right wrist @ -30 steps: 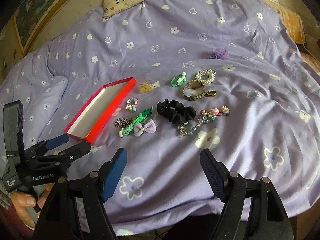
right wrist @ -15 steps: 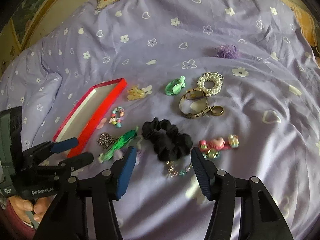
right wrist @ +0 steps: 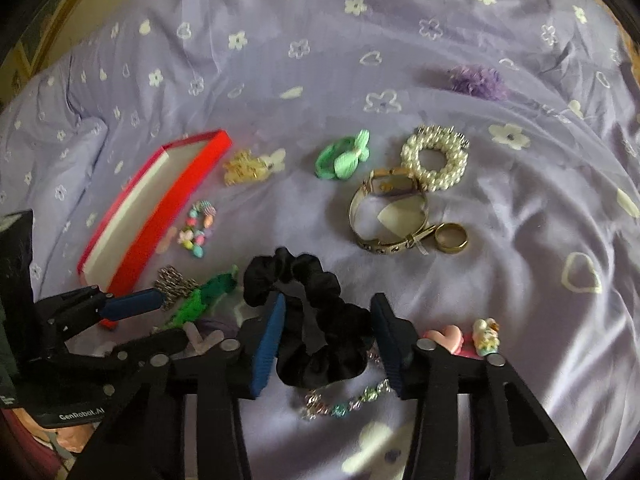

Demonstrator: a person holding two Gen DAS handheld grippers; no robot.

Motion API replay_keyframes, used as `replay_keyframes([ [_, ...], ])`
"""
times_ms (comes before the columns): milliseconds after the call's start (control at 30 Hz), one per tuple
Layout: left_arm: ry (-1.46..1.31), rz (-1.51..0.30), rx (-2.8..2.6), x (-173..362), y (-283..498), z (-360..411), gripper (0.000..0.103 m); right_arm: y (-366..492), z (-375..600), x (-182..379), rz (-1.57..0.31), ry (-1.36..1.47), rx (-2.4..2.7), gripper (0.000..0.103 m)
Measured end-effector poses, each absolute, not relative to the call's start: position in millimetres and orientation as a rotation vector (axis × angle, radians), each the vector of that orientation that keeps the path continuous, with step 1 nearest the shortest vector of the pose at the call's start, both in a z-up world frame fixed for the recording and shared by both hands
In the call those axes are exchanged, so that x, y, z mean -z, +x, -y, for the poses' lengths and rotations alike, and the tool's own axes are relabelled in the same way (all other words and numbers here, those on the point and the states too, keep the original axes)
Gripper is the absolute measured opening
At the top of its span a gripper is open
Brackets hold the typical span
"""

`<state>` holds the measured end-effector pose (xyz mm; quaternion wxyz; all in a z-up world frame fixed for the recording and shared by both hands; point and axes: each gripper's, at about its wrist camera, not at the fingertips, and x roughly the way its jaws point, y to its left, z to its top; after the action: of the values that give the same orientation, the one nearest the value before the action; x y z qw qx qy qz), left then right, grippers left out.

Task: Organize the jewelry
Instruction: 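Grasp the green braided bracelet with the left tool while the right tool grasps the black scrunchie, then carry both items into the red box and open both tools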

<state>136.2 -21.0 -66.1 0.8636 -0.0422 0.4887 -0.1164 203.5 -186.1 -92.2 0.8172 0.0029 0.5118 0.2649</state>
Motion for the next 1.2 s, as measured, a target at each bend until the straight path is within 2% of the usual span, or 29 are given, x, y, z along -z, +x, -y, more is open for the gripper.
replay_keyframes([
  [67,-0.099,-1.024,0.266,67,136,22,0.025,204,185,97,-1.100,-0.002,-0.565,0.024],
  [133,-0.089,-1.014,0.267,66,134,23,0.022,203,185,97,-1.096,0.005,-0.566,0.015],
  [233,-0.103,-1.003,0.277,63,132,21,0.019,199,188,91,-1.078,0.027,-0.563,0.011],
  [667,-0.167,-0.898,0.251,26,96,-7,0.018,171,170,56,-1.017,0.116,-0.629,0.010],
  [1200,-0.269,-0.826,0.023,13,68,-120,0.018,154,59,36,-0.997,0.097,-0.801,0.010],
])
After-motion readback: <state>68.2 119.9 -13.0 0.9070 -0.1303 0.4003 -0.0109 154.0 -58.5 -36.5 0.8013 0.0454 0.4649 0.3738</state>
